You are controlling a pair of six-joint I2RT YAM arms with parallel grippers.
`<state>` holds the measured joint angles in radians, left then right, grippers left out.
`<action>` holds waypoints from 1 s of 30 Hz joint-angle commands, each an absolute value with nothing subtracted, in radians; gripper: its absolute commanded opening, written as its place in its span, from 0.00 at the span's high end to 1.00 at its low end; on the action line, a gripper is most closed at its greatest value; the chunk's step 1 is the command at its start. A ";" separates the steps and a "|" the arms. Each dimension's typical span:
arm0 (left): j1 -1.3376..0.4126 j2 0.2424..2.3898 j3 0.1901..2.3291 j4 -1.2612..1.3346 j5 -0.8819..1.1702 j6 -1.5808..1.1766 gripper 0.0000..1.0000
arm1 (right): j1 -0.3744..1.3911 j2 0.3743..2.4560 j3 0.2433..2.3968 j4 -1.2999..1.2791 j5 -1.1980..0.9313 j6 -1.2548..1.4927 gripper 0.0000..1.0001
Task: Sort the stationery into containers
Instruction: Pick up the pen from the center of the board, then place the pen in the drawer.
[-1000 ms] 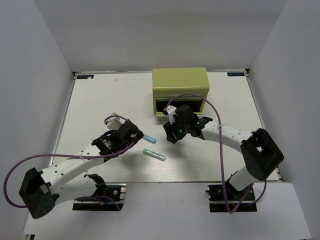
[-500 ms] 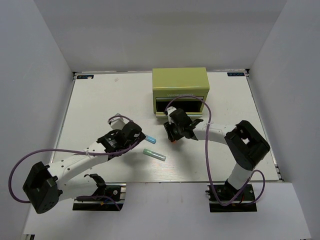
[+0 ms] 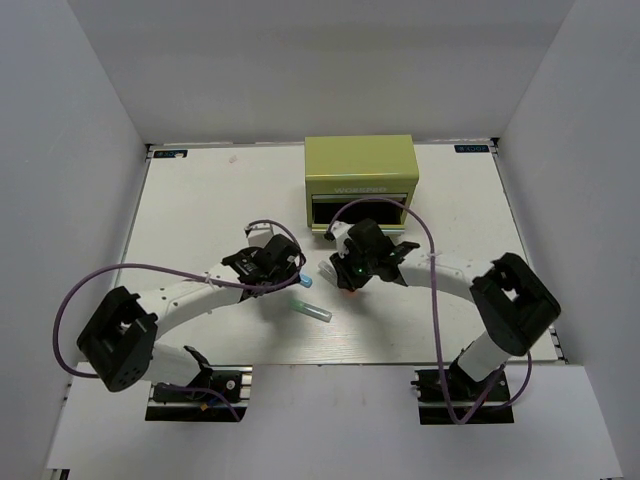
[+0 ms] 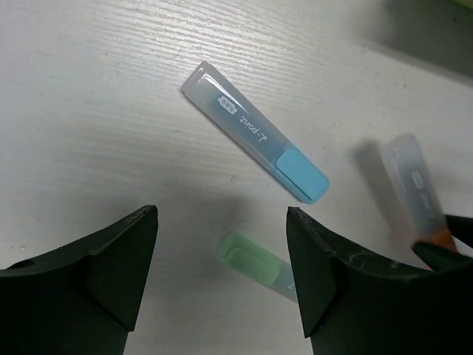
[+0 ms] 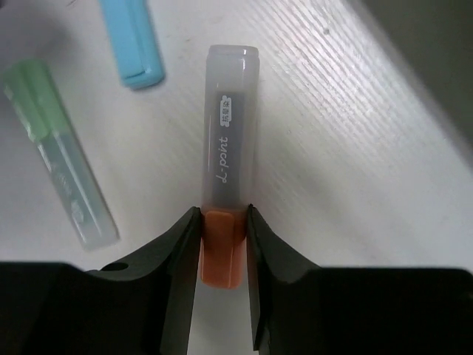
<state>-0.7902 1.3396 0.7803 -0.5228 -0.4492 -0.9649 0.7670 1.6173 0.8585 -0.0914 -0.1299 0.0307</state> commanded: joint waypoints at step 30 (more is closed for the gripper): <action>-0.677 1.663 1.057 -0.650 -0.241 -1.431 0.21 | 0.558 1.664 1.296 -0.287 0.026 -1.005 0.71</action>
<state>-0.6903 1.6588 1.0183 -0.6121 -0.2600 -1.3987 0.5671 1.6432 1.2205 -0.2607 0.0513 -0.9504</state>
